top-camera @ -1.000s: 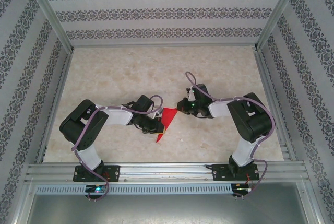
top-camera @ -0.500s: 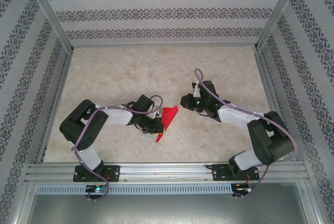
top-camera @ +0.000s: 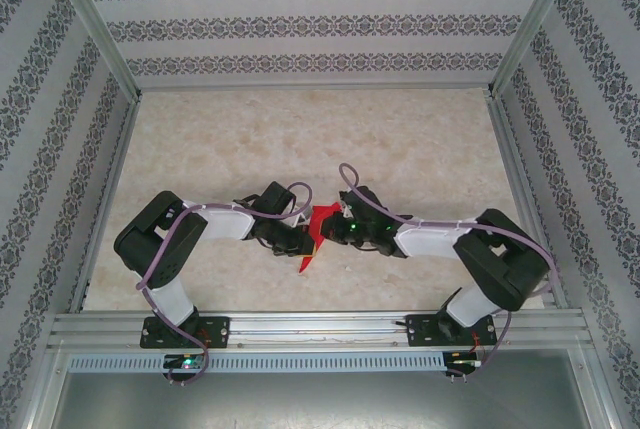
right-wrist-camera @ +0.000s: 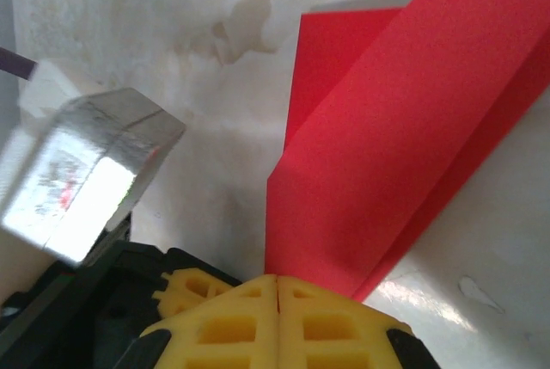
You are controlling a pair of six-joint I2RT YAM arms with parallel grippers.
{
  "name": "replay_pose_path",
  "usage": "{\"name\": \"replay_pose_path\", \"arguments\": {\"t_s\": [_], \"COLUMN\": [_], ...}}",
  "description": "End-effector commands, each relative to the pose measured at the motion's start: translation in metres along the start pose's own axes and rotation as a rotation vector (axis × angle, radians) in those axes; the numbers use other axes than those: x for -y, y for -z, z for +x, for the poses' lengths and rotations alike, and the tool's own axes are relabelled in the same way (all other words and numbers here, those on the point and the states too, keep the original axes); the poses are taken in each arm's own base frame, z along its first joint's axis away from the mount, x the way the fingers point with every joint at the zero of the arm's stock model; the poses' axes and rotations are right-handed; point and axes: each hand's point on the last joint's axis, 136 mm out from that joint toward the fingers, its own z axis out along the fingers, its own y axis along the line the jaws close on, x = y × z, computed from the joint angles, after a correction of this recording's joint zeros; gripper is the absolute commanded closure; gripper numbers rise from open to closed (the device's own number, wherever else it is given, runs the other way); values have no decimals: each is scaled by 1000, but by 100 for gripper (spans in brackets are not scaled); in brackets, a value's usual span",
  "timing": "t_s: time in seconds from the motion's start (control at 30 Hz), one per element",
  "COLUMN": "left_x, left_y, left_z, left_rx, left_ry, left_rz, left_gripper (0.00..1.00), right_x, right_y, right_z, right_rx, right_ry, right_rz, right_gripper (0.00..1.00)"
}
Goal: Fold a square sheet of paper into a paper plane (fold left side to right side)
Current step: Fold the wing for the fifth time at the center of the table.
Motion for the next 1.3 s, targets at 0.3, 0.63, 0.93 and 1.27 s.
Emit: {"name": "replay_pose_path", "arguments": {"t_s": [0.3, 0.63, 0.93, 1.27], "left_x": [-44, -18, 31, 33], "left_y": [-5, -1, 28, 29], "left_z": [26, 14, -4, 16], "left_rx": [-58, -25, 30, -32], "left_ry": [59, 41, -28, 4], "left_rz": [-179, -88, 1, 51], "left_gripper": [100, 98, 93, 93], "right_x": [12, 57, 85, 93], "right_y": [-25, -27, -32, -30], "right_z": [6, 25, 40, 42], "right_rx": [2, -76, -129, -148], "right_ry": [-66, -114, -130, -122], "right_rz": [26, 159, 231, 270], "right_gripper": [100, 100, 100, 100]}}
